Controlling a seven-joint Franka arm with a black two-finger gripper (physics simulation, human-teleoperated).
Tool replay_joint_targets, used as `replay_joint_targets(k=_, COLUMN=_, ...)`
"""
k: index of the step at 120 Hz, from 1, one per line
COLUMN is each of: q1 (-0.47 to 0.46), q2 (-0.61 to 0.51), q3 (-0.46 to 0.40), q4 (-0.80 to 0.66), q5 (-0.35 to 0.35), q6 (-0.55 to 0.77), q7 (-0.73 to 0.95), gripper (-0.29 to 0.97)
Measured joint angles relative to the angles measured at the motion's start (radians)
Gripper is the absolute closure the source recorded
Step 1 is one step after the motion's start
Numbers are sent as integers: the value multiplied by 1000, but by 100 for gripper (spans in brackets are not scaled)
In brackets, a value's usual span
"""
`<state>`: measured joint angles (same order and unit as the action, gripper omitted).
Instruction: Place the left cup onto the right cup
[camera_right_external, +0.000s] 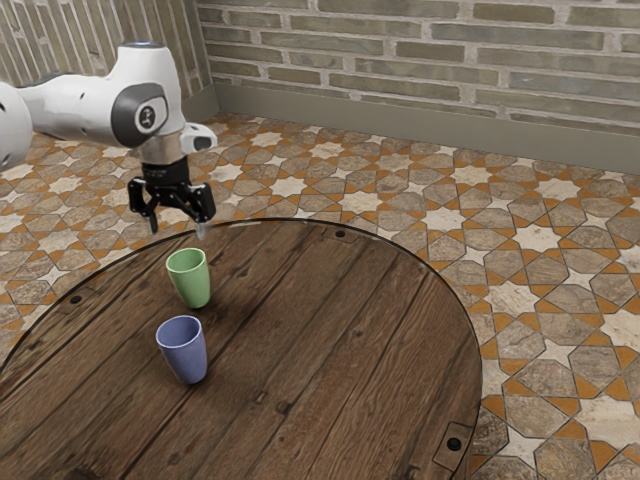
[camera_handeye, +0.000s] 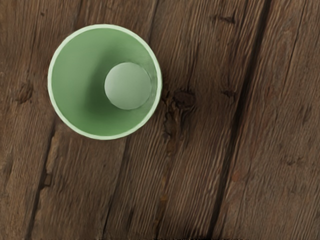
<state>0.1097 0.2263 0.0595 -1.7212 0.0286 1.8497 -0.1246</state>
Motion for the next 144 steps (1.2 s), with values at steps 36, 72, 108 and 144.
replay_joint_targets(k=36, q1=62, q2=-49, q3=-7, q4=-74, q5=-1, q6=19, q7=-48, gripper=0)
replay_joint_targets(k=72, q1=82, q2=-64, q3=-7, q4=-162, q5=-1, q6=64, q7=-89, gripper=0)
replay_joint_targets(k=108, q1=73, q2=-11, q3=-7, q4=-123, q5=1, q6=104, q7=-120, gripper=0)
replay_joint_targets(k=144, q1=58, q2=37, q3=-13, q4=-41, q5=3, q6=62, q7=-138, gripper=0)
